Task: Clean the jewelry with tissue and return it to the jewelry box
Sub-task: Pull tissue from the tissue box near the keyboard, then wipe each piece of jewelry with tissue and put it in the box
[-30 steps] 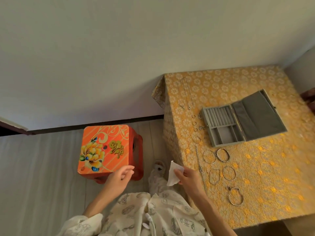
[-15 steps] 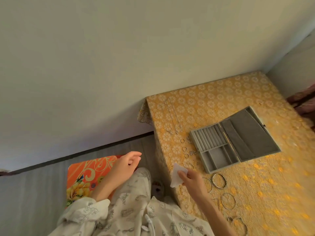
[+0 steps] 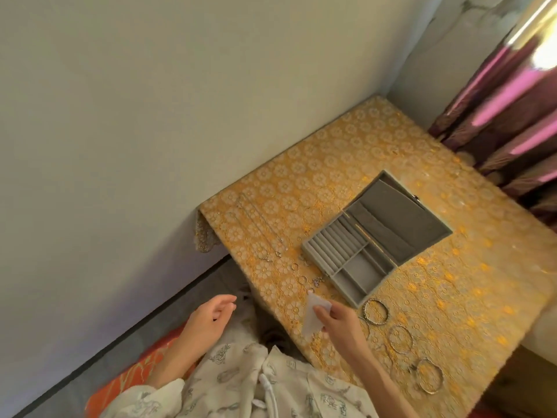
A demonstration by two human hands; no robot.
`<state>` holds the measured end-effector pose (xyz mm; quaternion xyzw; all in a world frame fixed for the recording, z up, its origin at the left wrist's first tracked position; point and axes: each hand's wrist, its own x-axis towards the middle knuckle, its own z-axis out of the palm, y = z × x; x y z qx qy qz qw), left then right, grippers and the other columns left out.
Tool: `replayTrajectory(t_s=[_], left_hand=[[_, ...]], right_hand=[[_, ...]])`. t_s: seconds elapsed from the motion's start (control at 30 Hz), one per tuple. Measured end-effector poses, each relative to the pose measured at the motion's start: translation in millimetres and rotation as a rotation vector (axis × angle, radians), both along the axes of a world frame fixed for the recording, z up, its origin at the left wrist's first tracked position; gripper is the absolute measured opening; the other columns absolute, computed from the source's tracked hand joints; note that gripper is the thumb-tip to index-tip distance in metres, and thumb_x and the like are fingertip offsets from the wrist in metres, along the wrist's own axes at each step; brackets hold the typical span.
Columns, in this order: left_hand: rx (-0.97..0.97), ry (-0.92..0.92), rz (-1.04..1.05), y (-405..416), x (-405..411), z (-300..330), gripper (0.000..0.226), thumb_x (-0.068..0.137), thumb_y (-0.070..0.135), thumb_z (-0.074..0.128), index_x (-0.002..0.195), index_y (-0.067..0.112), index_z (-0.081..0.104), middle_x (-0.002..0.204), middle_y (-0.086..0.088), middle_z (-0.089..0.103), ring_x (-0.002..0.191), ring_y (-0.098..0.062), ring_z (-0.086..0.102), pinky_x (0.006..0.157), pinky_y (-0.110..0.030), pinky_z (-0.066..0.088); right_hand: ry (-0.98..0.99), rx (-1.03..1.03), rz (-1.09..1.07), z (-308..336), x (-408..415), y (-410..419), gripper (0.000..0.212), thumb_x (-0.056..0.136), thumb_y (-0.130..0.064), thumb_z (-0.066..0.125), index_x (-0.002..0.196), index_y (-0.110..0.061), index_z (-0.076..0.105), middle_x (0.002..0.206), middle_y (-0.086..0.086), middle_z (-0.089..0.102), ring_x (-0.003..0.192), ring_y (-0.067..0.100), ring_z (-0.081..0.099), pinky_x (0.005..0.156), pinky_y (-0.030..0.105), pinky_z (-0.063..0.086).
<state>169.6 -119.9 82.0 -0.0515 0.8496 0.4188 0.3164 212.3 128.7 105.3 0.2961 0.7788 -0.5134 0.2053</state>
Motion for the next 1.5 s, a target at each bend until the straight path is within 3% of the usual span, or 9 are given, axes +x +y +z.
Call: replayTrajectory(t_s=[0.2, 0.37, 0.5, 0.6, 0.73, 0.8, 0.97, 1.3, 1.5], left_hand=[[0.025, -0.035, -0.303, 11, -84, -6, 0.022, 0.097, 0.03, 0.043, 0.117, 0.032, 0.052, 0.113, 0.013, 0.059, 0.107, -0.006, 0.056, 0.089, -0.019, 0.041], [0.013, -0.02, -0.521, 24, -140, -9, 0.03, 0.097, 0.034, 0.042, 0.124, 0.027, 0.052, 0.115, 0.013, 0.057, 0.102, -0.002, 0.053, 0.081, -0.013, 0.038], [0.023, -0.023, -0.591, 35, -163, -23, 0.026, 0.096, 0.031, 0.044, 0.12, 0.027, 0.053, 0.114, 0.01, 0.058, 0.103, -0.005, 0.055, 0.075, -0.007, 0.037], [0.016, 0.004, -0.631, 41, -170, -38, 0.027, 0.096, 0.027, 0.047, 0.122, 0.024, 0.053, 0.113, 0.011, 0.058, 0.099, -0.001, 0.053, 0.073, -0.004, 0.037], [-0.003, 0.157, -0.663, 47, -173, -70, 0.025, 0.094, 0.022, 0.05, 0.117, 0.022, 0.058, 0.112, 0.012, 0.057, 0.1, -0.003, 0.053, 0.087, -0.017, 0.043], [-0.036, 0.345, -0.718, 51, -177, -93, 0.023, 0.094, 0.022, 0.05, 0.115, 0.019, 0.06, 0.111, 0.011, 0.055, 0.106, -0.006, 0.05, 0.096, -0.024, 0.04], [-0.066, 0.817, -0.874, 71, -198, -140, 0.028, 0.086, 0.018, 0.055, 0.113, 0.01, 0.061, 0.11, -0.003, 0.06, 0.11, -0.013, 0.045, 0.103, -0.021, 0.024], [0.07, 0.917, -0.886, 88, -220, -159, 0.031, 0.084, 0.033, 0.051, 0.104, 0.017, 0.068, 0.104, 0.004, 0.06, 0.102, -0.012, 0.049, 0.093, -0.031, 0.037], [0.033, 0.972, -0.979, 88, -222, -156, 0.02, 0.082, 0.038, 0.061, 0.096, 0.024, 0.067, 0.104, 0.01, 0.055, 0.102, -0.01, 0.046, 0.092, -0.029, 0.038]], right_hand=[[-0.044, 0.026, -0.219, -7, -28, -22, 0.011, 0.092, -0.021, 0.053, 0.083, -0.021, 0.059, 0.075, -0.006, 0.06, 0.06, 0.012, 0.054, 0.05, 0.018, 0.041], [-0.03, 0.03, -0.347, -15, -50, -41, 0.017, 0.092, -0.021, 0.053, 0.078, -0.015, 0.061, 0.078, 0.004, 0.063, 0.062, 0.014, 0.053, 0.057, 0.021, 0.041], [-0.017, 0.023, -0.419, -35, -56, -48, 0.029, 0.091, -0.022, 0.054, 0.087, 0.005, 0.064, 0.087, 0.018, 0.066, 0.066, 0.018, 0.053, 0.061, 0.029, 0.042], [0.012, 0.004, -0.511, -56, -55, -46, 0.029, 0.091, -0.021, 0.054, 0.09, 0.007, 0.063, 0.088, 0.024, 0.064, 0.065, 0.022, 0.05, 0.06, 0.032, 0.039], [0.104, -0.094, -0.716, -78, -52, -39, 0.014, 0.091, -0.016, 0.055, 0.089, -0.01, 0.067, 0.084, 0.009, 0.066, 0.069, 0.016, 0.057, 0.056, 0.017, 0.045], [0.185, -0.149, -0.794, -90, -51, -35, 0.011, 0.09, -0.014, 0.055, 0.091, -0.016, 0.066, 0.085, 0.004, 0.066, 0.073, 0.014, 0.06, 0.056, 0.011, 0.047], [0.359, -0.179, -0.851, -123, -50, -29, 0.013, 0.089, -0.017, 0.056, 0.093, -0.021, 0.067, 0.087, -0.001, 0.069, 0.076, 0.011, 0.062, 0.064, 0.017, 0.051], [0.668, -0.135, -0.926, -149, -45, -22, 0.012, 0.085, -0.02, 0.058, 0.09, -0.019, 0.068, 0.079, -0.007, 0.069, 0.078, 0.012, 0.064, 0.066, 0.025, 0.054], [0.745, -0.079, -0.949, -142, -45, -47, 0.01, 0.088, -0.017, 0.058, 0.087, -0.019, 0.068, 0.082, 0.004, 0.063, 0.076, 0.02, 0.057, 0.069, 0.032, 0.048]])
